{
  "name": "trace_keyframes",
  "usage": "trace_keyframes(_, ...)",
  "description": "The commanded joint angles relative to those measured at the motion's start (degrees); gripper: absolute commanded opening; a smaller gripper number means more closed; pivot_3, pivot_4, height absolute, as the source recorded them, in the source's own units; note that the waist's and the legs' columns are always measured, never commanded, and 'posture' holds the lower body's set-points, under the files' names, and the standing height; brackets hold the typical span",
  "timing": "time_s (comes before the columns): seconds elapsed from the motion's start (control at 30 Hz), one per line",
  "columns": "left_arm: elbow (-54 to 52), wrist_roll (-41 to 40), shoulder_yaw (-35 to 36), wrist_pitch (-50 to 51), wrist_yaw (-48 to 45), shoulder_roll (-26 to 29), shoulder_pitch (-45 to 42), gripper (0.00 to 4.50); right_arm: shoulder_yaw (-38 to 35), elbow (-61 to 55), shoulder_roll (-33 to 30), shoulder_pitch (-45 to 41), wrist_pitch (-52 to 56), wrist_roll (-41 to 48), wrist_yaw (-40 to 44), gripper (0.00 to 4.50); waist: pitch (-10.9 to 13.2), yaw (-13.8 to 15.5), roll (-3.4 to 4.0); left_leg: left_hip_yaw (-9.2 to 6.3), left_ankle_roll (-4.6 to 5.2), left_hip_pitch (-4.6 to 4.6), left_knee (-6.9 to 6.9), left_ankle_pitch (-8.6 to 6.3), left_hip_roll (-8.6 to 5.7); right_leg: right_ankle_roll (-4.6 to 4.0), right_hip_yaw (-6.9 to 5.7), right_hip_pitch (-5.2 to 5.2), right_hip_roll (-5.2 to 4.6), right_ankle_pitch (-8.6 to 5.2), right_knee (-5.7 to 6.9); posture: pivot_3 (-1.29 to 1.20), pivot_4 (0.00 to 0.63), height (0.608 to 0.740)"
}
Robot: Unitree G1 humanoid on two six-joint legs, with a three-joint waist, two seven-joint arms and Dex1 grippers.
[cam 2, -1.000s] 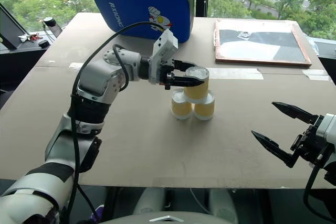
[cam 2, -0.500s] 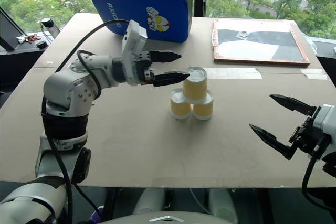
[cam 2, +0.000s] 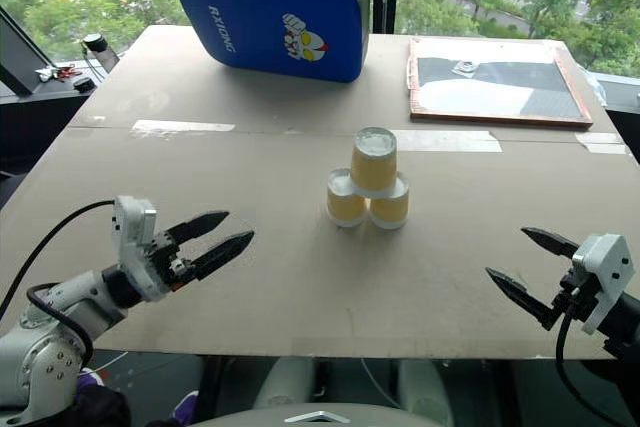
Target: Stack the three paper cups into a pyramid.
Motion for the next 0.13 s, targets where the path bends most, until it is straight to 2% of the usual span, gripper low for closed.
trace_keyframes(0.03,-0.12,0.57,0.52,-4.88,-0.98,-0.21,2.09,4.46,-0.55,0.58,0.09,-0.40,-2.96,-1.32,1.21,4.50,-0.02,0.07,-0.01,0.04,0.00,0.01,0.00,0.00,0.00,-0.01,-0.02,0.01,0.02,0.00,0.00,0.00,0.150,0.740)
trace_keyframes(0.13,0.78,0.64,-0.44,-6.35,-0.75,0.15,2.39,4.46,0.73,1.13,0.31,-1.45,-3.35,-2.05,0.96,4.50,-0.06,0.10,-0.04,0.21,0.00,0.11,0.00,0.00,0.01,-0.13,-0.01,0.10,0.02,-0.07,0.00,0.00,0.150,0.740)
